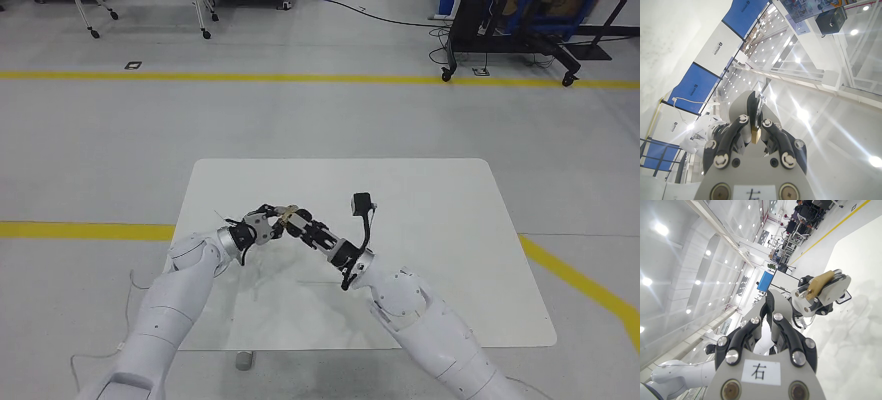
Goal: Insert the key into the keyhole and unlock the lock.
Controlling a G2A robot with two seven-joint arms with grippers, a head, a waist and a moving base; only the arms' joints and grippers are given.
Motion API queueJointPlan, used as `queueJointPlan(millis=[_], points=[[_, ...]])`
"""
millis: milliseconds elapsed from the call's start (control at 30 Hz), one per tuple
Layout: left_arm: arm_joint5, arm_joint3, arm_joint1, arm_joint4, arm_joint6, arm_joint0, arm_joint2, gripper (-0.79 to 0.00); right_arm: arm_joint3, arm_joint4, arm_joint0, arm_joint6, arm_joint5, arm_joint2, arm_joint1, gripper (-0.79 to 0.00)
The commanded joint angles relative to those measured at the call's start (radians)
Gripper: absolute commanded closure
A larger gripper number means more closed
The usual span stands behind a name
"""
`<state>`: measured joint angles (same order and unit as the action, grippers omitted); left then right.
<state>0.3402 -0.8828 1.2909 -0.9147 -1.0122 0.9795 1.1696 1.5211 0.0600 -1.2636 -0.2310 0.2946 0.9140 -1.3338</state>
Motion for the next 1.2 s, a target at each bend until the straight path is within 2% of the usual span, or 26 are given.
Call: queueJointPlan(millis=[0, 233, 400, 467, 500, 533, 567, 667, 800, 833, 867, 967, 1100, 1167], points=[[-0.006, 0.007, 0.001, 0.011, -0.008, -0.005, -0.008, 0.0, -0.018, -0.01, 0.009, 0.007, -0.012, -0.007, -0.004, 0.0], [-0.02, 0.025, 0.004, 0.008, -0.015, -0.014, -0.016, 0.0, -0.078, -0.05, 0.034, 0.035, -0.053, -0.024, -0.016, 0.0], [-0.085, 0.018, 0.003, 0.022, 0.024, -0.01, -0.007, 0.0, -0.038, -0.001, 0.009, 0.022, -0.011, 0.003, -0.014, 0.0], [-0.119, 0.006, 0.005, -0.001, 0.032, 0.003, 0.003, 0.0, -0.012, 0.028, -0.015, -0.001, -0.005, 0.025, -0.009, -0.274], [-0.131, 0.002, 0.005, -0.008, 0.032, 0.007, 0.007, 0.0, -0.001, 0.07, -0.03, -0.024, -0.005, 0.035, -0.007, -0.323], [-0.147, -0.003, 0.004, -0.012, 0.033, 0.011, 0.012, 0.0, 0.006, 0.119, -0.041, -0.054, -0.011, 0.047, -0.005, -0.456], [-0.166, -0.009, 0.004, -0.016, 0.031, 0.014, 0.017, 0.0, 0.008, 0.163, -0.05, -0.087, -0.024, 0.06, -0.002, -0.542], [-0.244, -0.035, 0.002, 0.013, 0.034, 0.025, 0.023, 0.0, -0.017, 0.325, -0.058, -0.227, -0.106, 0.082, 0.002, -0.662], [-0.352, -0.08, 0.0, 0.069, 0.024, 0.045, 0.021, 0.0, -0.053, 0.469, -0.042, -0.352, -0.16, 0.088, 0.0, -0.606], [-0.367, -0.088, -0.001, 0.075, 0.018, 0.05, 0.021, 0.0, -0.062, 0.491, -0.039, -0.366, -0.16, 0.089, -0.001, -0.566], [-0.378, -0.096, -0.002, 0.077, 0.012, 0.054, 0.023, 0.0, -0.069, 0.51, -0.036, -0.378, -0.162, 0.088, -0.002, -0.502], [-0.387, -0.11, -0.003, 0.084, -0.006, 0.063, 0.025, 0.0, -0.087, 0.568, -0.026, -0.411, -0.168, 0.085, -0.006, -0.422], [-0.398, -0.117, -0.005, 0.095, -0.027, 0.065, 0.026, 0.0, -0.111, 0.628, -0.01, -0.44, -0.184, 0.081, -0.012, -0.369], [-0.407, -0.122, -0.006, 0.104, -0.035, 0.066, 0.024, 0.0, -0.123, 0.658, -0.003, -0.452, -0.192, 0.077, -0.016, -0.317]])
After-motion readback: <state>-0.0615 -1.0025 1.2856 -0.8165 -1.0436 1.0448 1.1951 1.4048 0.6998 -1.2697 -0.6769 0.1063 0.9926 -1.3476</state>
